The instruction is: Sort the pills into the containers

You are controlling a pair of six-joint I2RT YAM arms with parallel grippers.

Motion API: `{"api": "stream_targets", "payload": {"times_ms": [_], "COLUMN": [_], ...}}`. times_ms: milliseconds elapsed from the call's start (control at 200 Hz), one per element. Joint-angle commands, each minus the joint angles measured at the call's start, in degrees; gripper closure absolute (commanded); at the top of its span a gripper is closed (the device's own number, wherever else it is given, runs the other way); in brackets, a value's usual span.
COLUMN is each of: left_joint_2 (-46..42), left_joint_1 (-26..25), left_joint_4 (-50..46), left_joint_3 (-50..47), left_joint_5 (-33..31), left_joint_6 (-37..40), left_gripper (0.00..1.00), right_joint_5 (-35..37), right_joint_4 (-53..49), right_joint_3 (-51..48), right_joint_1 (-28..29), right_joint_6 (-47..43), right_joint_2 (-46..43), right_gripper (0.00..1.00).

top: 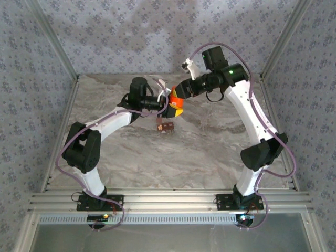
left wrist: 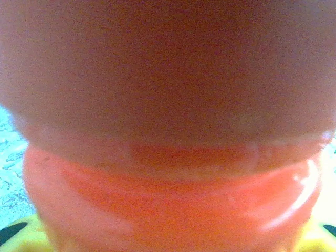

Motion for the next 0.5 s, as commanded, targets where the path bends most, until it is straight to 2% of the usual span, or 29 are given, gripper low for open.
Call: {"api": "stream_targets", "payload": {"times_ms": [0,155,300,395,495], "left_joint_2": [-2.33,-2.66,-2.62,-3.00,-3.13], "left_joint_1": [0.66,0.84,0.79,0.79,0.83], "left_joint_4": [-4.90,-4.14,-2.59,-1.72,-1.30], "left_joint_3": [2.38,2.18,1.53,0.76,0.19], "left_joint_5": [0.76,-1.92,-4.20,-5.25,-5.50], "left_joint_6": [3.52,3.29,2.57,2.42,2.29], "left_gripper": [1.00,1.00,1.00,1.00,1.00], "right_joint_5": [7.08,13.38,21.01,22.78,20.64], "right_joint_4": [-7.27,-7.49,-2.79,0.84,3.39], "right_joint_3": [2.21,4.09,2.35,0.28,-1.93], "right_joint_1": [1.25,3.39,6.81,8.90,9.40], "right_joint_6": [0.23,7.55,15.80,19.38,20.80], "right_joint_2": [1.95,4.43,4.80,4.13,2.53], "right_gripper": [0.64,0.63,0.63,0.63,0.62]}}
